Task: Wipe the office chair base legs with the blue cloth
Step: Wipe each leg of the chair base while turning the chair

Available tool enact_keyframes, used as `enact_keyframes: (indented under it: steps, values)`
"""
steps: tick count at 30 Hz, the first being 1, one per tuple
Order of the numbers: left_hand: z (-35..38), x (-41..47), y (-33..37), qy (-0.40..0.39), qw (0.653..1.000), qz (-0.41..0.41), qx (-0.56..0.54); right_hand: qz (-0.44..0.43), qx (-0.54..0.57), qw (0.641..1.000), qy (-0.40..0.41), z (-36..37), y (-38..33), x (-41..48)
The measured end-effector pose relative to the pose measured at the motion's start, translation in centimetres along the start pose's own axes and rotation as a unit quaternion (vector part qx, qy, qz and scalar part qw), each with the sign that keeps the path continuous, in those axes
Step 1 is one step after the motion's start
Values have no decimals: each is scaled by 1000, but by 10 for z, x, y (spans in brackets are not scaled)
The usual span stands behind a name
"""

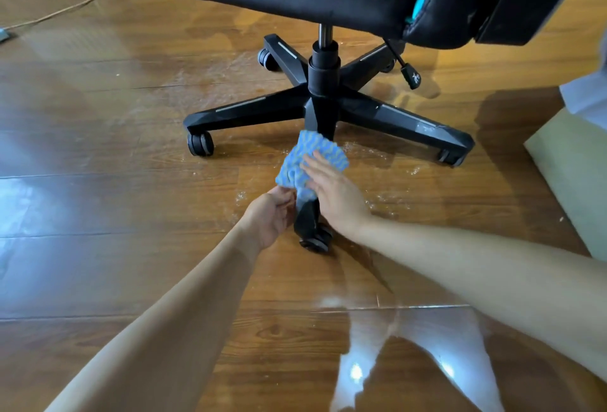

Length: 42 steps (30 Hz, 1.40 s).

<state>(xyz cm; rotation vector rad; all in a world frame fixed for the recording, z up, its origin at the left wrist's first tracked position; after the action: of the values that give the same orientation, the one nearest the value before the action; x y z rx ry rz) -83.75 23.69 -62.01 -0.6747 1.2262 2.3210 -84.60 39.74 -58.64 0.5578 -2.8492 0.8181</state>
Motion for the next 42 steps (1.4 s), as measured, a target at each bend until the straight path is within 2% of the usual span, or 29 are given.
enact_keyframes:
  steps: [3, 7, 12, 17, 23, 27, 30, 32, 34, 38, 42]
  values:
    - [6, -1, 7, -9, 999, 13, 43, 88, 48, 994, 35, -5, -2, 24]
    - [19, 2, 11, -6, 997, 28, 72, 190, 118, 973, 64, 12, -31, -26]
    - [21, 6, 12, 9, 993, 74, 92, 197, 202, 959, 17, 32, -67, -102]
    - [17, 5, 15, 24, 987, 92, 127, 284, 198, 938, 30, 28, -47, -41]
    - [20, -4, 17, 32, 983, 79, 164, 308, 172, 936, 2, 1, 6, 37]
    - [24, -6, 17, 30, 982, 81, 170, 290, 138, 946, 34, 10, -18, -2]
    - [22, -4, 18, 31, 984, 76, 158, 268, 163, 949, 32, 32, -56, -51]
    - [23, -3, 19, 31, 985, 75, 155, 289, 193, 937, 42, 36, -58, -52]
    - [24, -3, 19, 27, 983, 83, 162, 317, 198, 926, 51, 29, -47, -33]
    - [27, -4, 19, 28, 981, 93, 171, 325, 170, 927, 82, 4, -16, 24]
    - [30, -7, 17, 50, 978, 97, 179, 341, 166, 924, 54, -14, 20, 79]
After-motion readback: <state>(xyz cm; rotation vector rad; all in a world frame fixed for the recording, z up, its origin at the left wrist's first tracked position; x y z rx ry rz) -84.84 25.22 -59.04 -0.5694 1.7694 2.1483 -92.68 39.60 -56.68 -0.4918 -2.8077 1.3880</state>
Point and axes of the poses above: each hand's wrist, its own x-axis towards the middle knuckle, its own z-axis out of the palm, y = z × x, the point moved 3 cm from there along x, towards the middle knuckle, and after that the axes turned 11 degrees about -x, right-handed, at the moved point
